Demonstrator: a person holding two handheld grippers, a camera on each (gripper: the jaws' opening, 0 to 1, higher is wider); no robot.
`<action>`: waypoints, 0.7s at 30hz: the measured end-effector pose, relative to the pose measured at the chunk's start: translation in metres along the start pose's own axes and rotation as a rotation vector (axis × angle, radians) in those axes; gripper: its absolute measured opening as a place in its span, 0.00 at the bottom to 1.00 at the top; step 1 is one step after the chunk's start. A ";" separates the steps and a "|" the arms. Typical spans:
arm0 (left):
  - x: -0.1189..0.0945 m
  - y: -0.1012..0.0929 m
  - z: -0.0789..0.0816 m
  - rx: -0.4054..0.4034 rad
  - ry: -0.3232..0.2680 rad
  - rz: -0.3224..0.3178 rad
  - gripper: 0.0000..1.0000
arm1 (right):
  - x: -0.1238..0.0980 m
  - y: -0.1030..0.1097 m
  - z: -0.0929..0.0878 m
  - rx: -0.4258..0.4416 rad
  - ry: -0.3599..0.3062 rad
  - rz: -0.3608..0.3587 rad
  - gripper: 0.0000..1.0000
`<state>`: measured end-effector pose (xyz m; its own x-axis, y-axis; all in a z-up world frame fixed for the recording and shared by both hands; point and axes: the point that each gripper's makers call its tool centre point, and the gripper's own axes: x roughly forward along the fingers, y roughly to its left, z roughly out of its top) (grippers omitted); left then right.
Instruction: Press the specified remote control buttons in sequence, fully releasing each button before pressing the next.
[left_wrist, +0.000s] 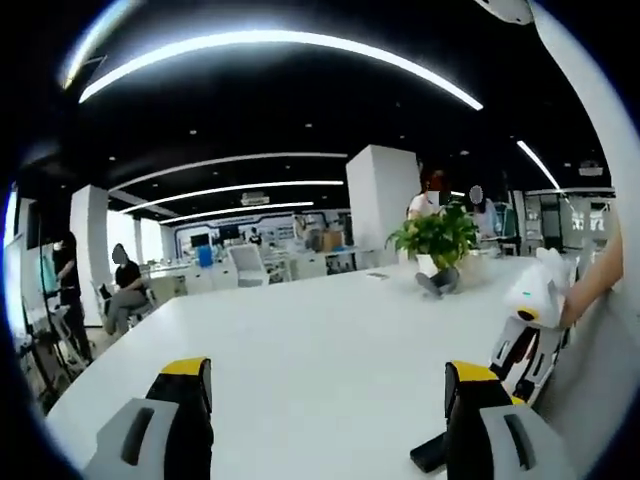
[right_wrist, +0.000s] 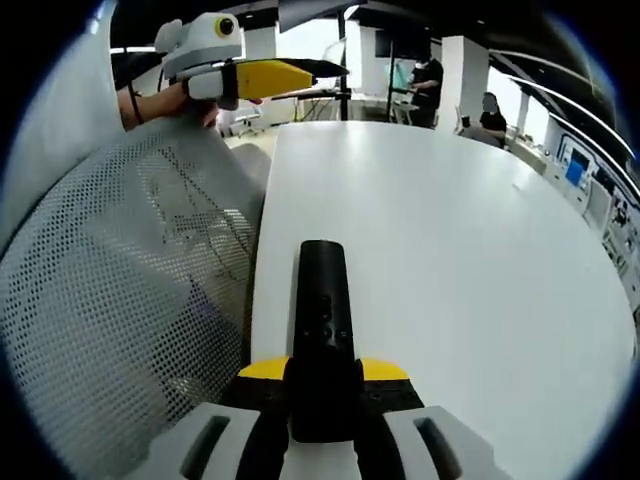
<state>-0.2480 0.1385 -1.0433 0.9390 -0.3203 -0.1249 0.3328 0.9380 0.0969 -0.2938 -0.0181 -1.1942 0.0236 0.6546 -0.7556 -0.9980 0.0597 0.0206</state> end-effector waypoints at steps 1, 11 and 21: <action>0.000 0.001 0.001 -0.007 -0.007 0.003 1.00 | 0.001 -0.001 0.000 0.003 0.007 0.005 0.21; -0.001 0.005 0.003 -0.076 -0.036 0.011 1.00 | 0.000 -0.021 -0.001 -0.003 0.064 0.003 0.21; -0.001 0.009 0.001 -0.097 -0.035 0.017 1.00 | -0.005 -0.055 -0.005 0.000 0.090 -0.009 0.21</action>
<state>-0.2458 0.1466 -1.0409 0.9475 -0.3069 -0.0894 0.3083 0.9513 0.0022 -0.2394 -0.0287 -1.1951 0.0274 0.5833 -0.8118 -0.9977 0.0657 0.0136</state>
